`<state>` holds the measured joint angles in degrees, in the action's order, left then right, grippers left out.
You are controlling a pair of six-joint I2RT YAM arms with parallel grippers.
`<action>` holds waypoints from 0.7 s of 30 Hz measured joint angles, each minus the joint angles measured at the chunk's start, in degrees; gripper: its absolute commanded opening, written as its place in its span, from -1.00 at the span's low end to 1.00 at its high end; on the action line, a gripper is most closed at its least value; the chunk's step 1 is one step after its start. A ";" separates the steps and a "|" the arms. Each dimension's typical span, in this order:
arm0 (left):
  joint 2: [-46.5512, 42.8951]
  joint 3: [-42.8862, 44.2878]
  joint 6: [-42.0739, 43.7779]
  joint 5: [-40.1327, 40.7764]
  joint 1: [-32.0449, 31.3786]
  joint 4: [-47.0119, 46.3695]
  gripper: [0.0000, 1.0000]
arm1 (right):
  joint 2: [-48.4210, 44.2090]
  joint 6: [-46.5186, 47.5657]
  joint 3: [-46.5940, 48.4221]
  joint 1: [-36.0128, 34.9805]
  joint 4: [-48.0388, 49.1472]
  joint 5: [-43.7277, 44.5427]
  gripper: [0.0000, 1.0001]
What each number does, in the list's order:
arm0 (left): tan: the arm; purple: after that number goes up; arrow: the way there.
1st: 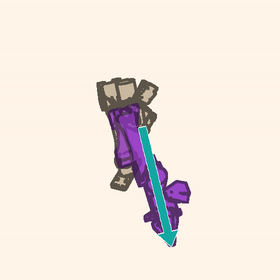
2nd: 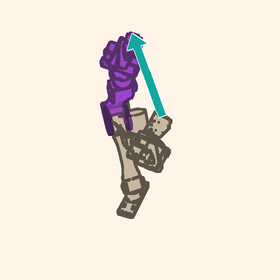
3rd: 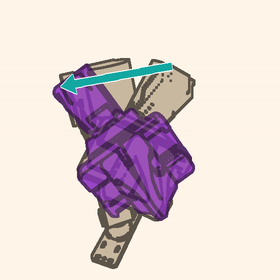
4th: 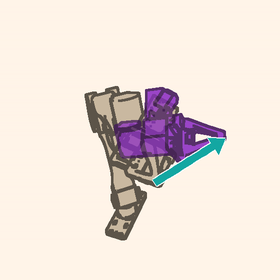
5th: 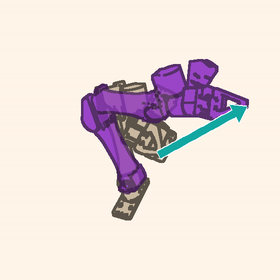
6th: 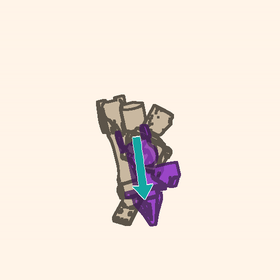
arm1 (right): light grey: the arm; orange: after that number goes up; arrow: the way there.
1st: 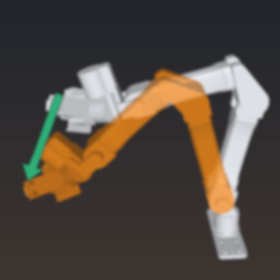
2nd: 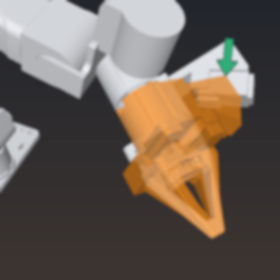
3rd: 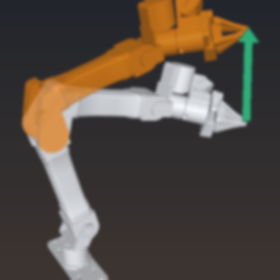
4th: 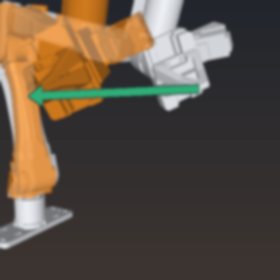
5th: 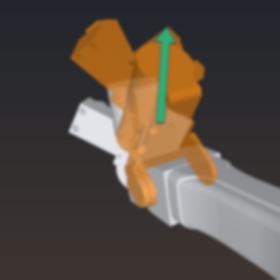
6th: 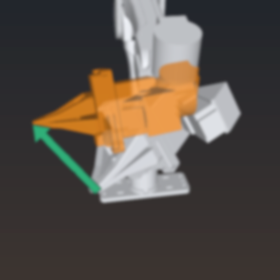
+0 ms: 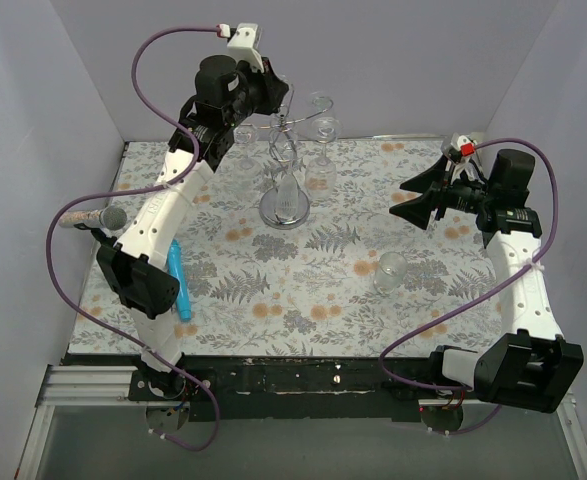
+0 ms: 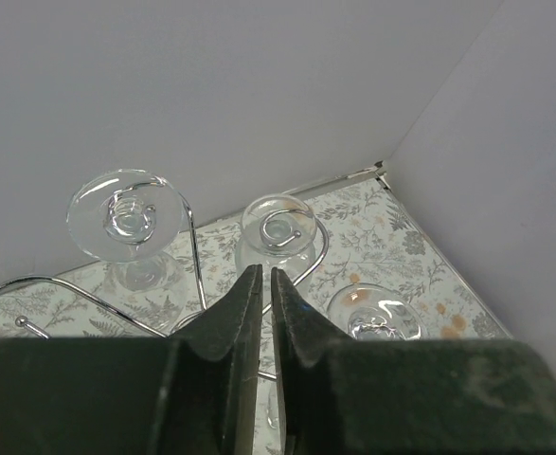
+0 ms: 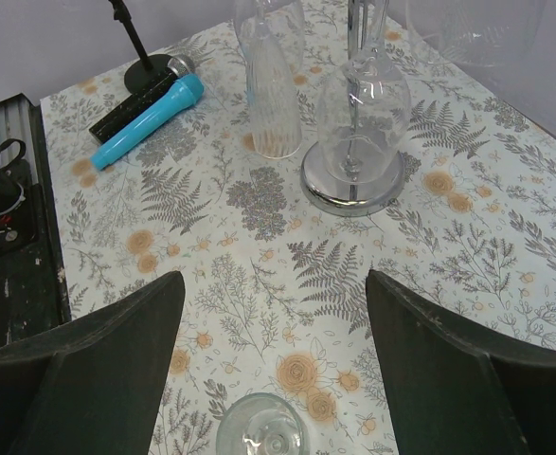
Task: Place the wine glass upside down on the wine glass rack
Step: Adjust the wine rack at the center of the board.
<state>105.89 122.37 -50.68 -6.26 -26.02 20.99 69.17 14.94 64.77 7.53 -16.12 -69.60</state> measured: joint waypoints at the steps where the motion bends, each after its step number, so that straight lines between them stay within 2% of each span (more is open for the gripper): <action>1: 0.00 0.00 0.02 0.13 0.02 0.00 -0.70 | -0.11 0.00 -0.04 0.02 0.00 0.00 0.70; 4: -0.09 -0.04 0.11 0.15 0.02 -0.02 -0.38 | -0.46 0.00 -0.09 0.02 0.02 0.02 0.70; 9: -2.10 -1.97 -0.44 -0.11 0.02 0.09 0.29 | -0.87 0.66 -0.11 0.02 -0.31 0.66 0.70; 11: -4.11 -3.93 -1.07 -0.42 0.20 -0.20 0.57 | -0.98 2.08 -0.11 0.02 -1.18 1.60 0.70; 14: -8.70 -8.59 -2.25 -1.05 0.76 -1.03 0.87 | -0.98 5.42 0.20 0.02 -4.20 3.72 0.70; 16: -12.48 -12.13 -3.17 -1.73 1.44 -1.55 0.96 | -0.98 8.33 0.92 0.02 -7.30 5.33 0.70; 21: -23.15 -21.49 -5.35 -3.67 3.87 -3.02 0.96 | -0.92 18.38 4.13 0.02 -16.46 8.68 0.70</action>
<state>82.74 100.88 -56.03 -9.93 -22.15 17.98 68.25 33.32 68.90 7.55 -32.58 -60.93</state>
